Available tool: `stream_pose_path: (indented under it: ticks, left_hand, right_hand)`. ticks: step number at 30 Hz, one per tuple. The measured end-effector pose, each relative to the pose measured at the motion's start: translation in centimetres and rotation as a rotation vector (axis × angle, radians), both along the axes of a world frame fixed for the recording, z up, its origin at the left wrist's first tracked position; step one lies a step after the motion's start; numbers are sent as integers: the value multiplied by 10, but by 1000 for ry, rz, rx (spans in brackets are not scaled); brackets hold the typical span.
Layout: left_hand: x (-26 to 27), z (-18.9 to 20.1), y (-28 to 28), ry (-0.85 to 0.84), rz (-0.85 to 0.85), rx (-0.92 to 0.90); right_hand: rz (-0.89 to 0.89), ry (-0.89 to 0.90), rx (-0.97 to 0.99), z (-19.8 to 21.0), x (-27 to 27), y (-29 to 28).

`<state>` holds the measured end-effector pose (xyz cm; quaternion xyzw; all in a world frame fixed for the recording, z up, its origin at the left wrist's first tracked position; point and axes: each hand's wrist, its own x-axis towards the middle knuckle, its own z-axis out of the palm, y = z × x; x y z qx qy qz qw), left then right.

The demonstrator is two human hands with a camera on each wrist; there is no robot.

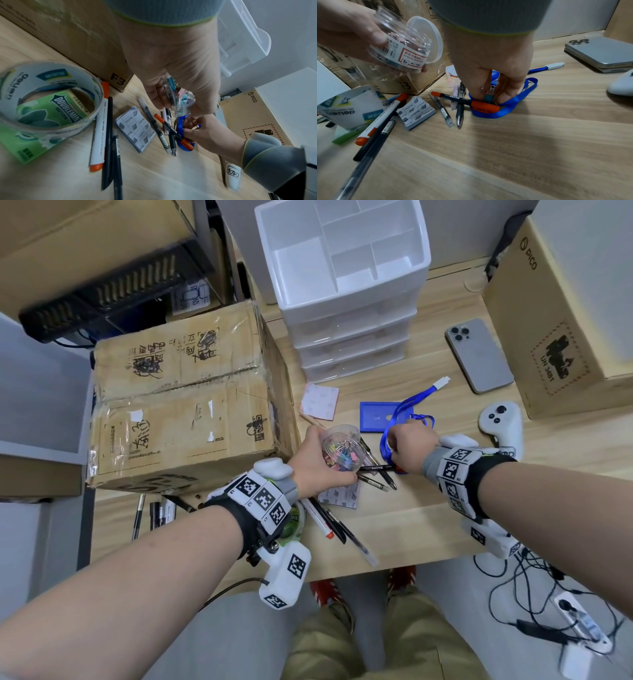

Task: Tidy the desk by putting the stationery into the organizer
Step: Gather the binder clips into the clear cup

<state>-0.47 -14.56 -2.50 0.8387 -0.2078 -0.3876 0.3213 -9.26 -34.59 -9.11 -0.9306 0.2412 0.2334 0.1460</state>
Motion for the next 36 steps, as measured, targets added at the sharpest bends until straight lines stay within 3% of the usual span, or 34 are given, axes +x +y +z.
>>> stream_pose_path:
  ticks: [14, 20, 26, 31, 36]
  left_hand:
    - [-5, 7, 7, -16, -7, 14]
    - [-4, 18, 3, -37, -9, 9]
    - [1, 46, -6, -52, -3, -18]
    - [7, 67, -17, -88, 33, -49]
    - [13, 95, -21, -124, 50, -77]
  right_hand:
    - [-95, -15, 54, 22, -1, -8]
    - [-345, -268, 223, 50, -4, -29]
    - [-444, -506, 485, 107, 15, -34]
    - [-312, -609, 694, 162, 35, -6]
    - [-119, -633, 637, 205, 43, 6]
